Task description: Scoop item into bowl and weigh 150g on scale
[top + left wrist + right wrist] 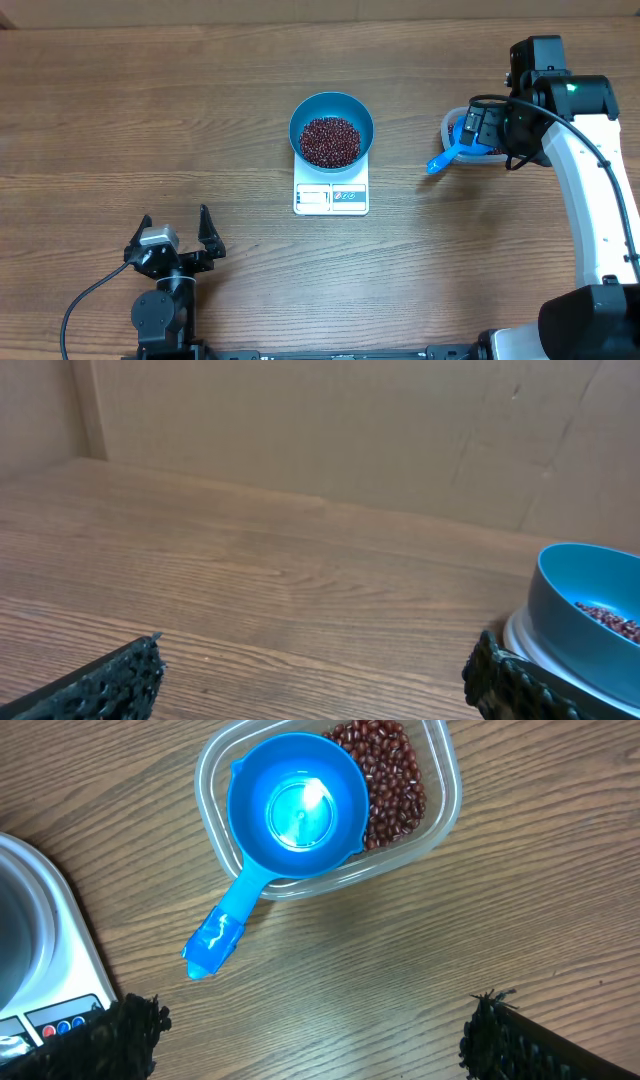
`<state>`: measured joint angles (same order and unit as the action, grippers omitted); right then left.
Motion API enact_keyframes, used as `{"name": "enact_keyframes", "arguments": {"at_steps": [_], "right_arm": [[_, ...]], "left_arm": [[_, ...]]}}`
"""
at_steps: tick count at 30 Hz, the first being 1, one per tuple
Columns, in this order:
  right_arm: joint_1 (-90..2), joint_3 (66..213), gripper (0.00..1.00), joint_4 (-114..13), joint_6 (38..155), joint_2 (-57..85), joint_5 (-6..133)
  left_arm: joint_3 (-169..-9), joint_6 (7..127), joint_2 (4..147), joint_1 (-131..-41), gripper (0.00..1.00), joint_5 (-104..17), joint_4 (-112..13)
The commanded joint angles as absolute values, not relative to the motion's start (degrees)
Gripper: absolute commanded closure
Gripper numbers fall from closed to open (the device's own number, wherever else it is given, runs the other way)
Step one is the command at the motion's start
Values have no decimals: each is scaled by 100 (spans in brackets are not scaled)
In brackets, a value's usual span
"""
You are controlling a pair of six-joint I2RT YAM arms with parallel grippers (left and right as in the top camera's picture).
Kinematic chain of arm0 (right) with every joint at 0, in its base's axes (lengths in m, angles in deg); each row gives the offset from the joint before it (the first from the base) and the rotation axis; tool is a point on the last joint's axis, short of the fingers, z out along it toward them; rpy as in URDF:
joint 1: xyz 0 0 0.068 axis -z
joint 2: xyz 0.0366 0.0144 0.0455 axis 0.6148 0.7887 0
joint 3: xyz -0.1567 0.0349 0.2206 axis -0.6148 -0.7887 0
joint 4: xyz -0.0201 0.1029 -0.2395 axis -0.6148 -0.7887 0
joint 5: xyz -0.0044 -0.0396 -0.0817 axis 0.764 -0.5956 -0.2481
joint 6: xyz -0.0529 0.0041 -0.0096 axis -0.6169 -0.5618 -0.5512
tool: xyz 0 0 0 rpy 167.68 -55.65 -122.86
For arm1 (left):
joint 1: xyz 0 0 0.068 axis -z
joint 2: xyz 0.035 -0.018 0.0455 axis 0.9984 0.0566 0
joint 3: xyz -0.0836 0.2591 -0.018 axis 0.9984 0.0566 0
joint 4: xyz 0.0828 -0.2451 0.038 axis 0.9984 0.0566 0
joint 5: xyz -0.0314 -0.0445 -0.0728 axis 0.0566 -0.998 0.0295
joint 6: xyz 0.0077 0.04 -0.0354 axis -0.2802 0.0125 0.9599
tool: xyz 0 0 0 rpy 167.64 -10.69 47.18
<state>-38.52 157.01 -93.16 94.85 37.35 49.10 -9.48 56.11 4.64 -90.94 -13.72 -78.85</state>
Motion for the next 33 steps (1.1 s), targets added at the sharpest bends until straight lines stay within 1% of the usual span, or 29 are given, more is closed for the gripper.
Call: {"name": "enact_keyframes", "arguments": {"at_steps": [1,16,28,33], "right_arm": [[-3858,15846,0,-9279,9423,3571,4897],[-3858,15846,0,-9277,9423,3571,4897],[-3858,15846,0,-9279,9421,3571,4897],[-3858,15846,0,-9279,9423,3571,4897]], "left_arm": [[-926,5362,403,-9122,0,-1313,-7874],[-928,4910,403,-9122,0,-1475,-7854],[-930,4927,405,-9124,1,-1523,-7863],[-930,5170,403,-9122,0,-1578,-7874]]}}
